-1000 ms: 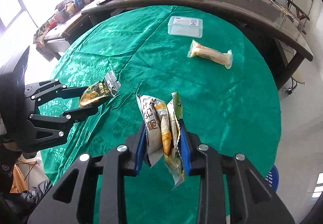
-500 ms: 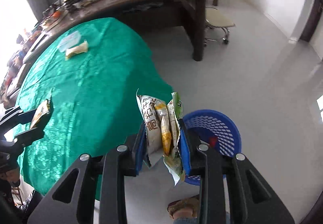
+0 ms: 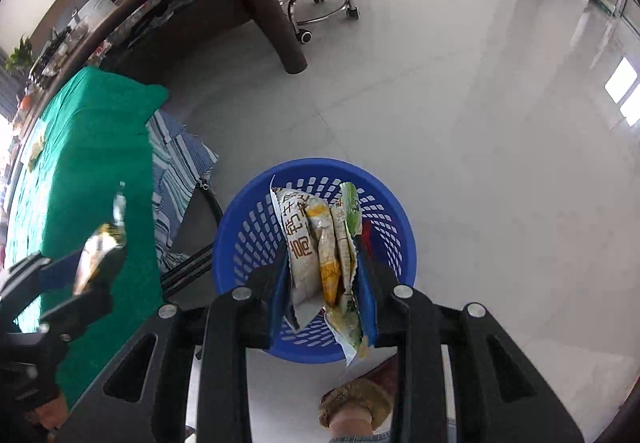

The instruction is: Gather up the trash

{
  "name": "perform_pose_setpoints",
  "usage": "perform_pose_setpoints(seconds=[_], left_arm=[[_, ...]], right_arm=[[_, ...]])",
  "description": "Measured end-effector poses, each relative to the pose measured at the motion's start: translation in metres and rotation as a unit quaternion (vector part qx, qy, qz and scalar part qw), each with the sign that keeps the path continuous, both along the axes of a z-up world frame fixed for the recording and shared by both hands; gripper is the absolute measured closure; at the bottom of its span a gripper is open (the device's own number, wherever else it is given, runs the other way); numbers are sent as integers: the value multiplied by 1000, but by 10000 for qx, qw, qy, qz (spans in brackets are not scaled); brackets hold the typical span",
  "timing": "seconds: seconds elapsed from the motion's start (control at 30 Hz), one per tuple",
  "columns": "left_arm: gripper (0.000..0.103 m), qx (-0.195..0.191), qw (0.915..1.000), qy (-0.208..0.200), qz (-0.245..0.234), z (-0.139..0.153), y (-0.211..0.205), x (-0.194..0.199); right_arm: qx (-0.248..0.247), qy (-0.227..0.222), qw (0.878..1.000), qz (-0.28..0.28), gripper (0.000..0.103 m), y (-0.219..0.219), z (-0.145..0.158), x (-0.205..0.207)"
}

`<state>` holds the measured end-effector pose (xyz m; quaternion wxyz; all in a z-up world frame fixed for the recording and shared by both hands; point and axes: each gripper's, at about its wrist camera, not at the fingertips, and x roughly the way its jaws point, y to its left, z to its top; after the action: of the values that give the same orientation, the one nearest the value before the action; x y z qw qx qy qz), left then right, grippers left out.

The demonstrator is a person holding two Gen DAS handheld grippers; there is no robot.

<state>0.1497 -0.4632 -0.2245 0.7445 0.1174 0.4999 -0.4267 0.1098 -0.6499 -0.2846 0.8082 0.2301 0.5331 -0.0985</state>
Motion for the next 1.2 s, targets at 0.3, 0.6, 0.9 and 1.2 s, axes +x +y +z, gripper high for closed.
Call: perform_pose_setpoints(seconds=[0.3,0.6,0.9,1.2], left_arm=[[19,118,9998,-144,81,-45,-43,11],[5,-846,9884,-1250,173,36,-3,-18],[5,-767,9917,-646,808,58,93,-32],[5,-47,9849,-1248,1198,65,260,11]], right_arm=[[500,-557,9968,-268,49,-32,3,-6],[-533,-1473,9869,-381,9,-13,65,-15],[-1528,-2017,9670,299,5,82,96,-6],[-1228,-1730,9546,2092,5,258,93,25]])
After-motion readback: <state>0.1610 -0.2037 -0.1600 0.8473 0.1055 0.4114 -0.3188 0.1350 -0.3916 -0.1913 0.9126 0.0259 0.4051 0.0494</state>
